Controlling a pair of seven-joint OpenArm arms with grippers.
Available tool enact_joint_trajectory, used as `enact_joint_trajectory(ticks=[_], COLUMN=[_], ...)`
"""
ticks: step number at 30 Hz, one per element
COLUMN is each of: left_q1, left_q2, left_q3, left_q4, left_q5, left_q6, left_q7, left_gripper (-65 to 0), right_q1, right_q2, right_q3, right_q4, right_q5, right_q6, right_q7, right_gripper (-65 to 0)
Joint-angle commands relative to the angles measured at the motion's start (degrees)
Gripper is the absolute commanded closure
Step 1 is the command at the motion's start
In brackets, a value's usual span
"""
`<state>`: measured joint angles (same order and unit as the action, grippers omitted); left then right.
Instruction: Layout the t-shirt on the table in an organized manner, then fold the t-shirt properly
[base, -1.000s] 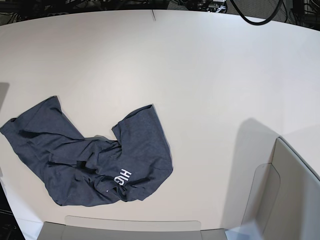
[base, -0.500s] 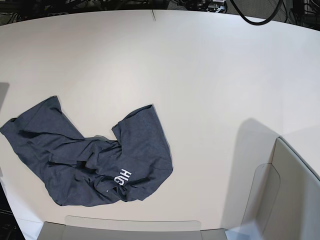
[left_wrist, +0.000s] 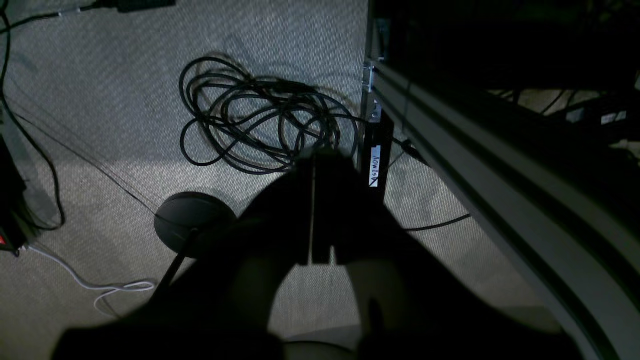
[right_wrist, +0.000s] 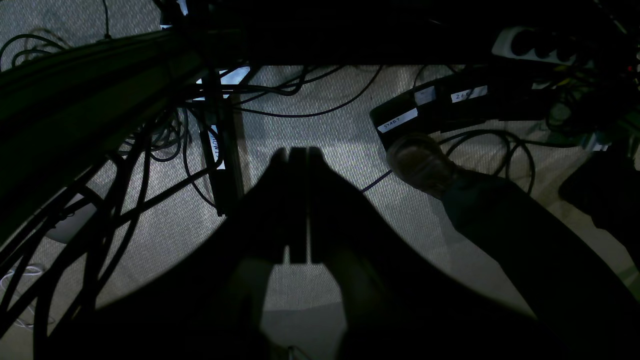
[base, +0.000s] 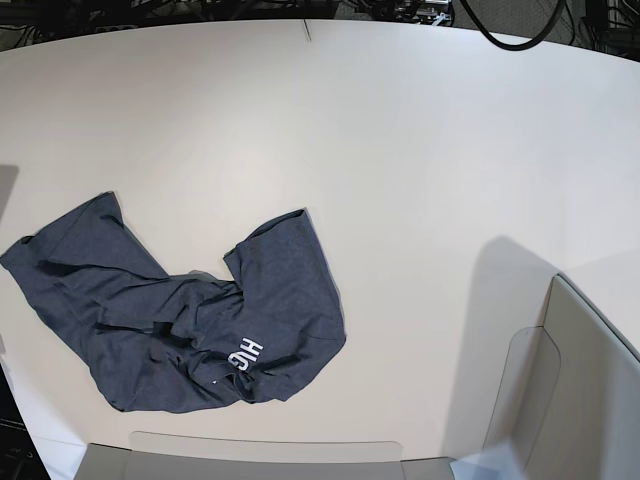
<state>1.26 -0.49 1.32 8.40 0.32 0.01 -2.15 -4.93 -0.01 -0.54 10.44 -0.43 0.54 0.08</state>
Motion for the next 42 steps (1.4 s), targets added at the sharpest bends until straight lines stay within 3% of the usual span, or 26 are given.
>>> enact_joint_trajectory(ticks=[1,33,38,42], left_q1=[0.02,1.07,8.11,13.38], left_q2=[0.10,0.01,-0.08,0.27], left_q3=[-0.14,-0.66,-0.66,-0.75], left_q4=[0.26,0.43,11.60,17.84], left_q5=[0.08,-0.36,-0.45,-0.45], left_q6=[-0.05,-0.05,0.03,0.03], left_q7=[-0.53,-0.44,-0.09,-0.09], left_gripper=[0.0,0.0,0.0,0.0], right_q1=[-0.21,-0.30,-4.96,-9.01], right_q2=[0.14,0.23,1.99,3.48], right_q3=[-0.04,-0.04,-0.21,-0.21], right_q4=[0.24,0.42,9.39,15.89], right_q5=[0.21,0.21,-0.58,-7.18], right_q6=[-0.32,-0.32,-0.32,-0.32], right_q7=[0.49,0.49,0.06,0.06], right_gripper=[-0.5,-0.2,-0.2,-0.2])
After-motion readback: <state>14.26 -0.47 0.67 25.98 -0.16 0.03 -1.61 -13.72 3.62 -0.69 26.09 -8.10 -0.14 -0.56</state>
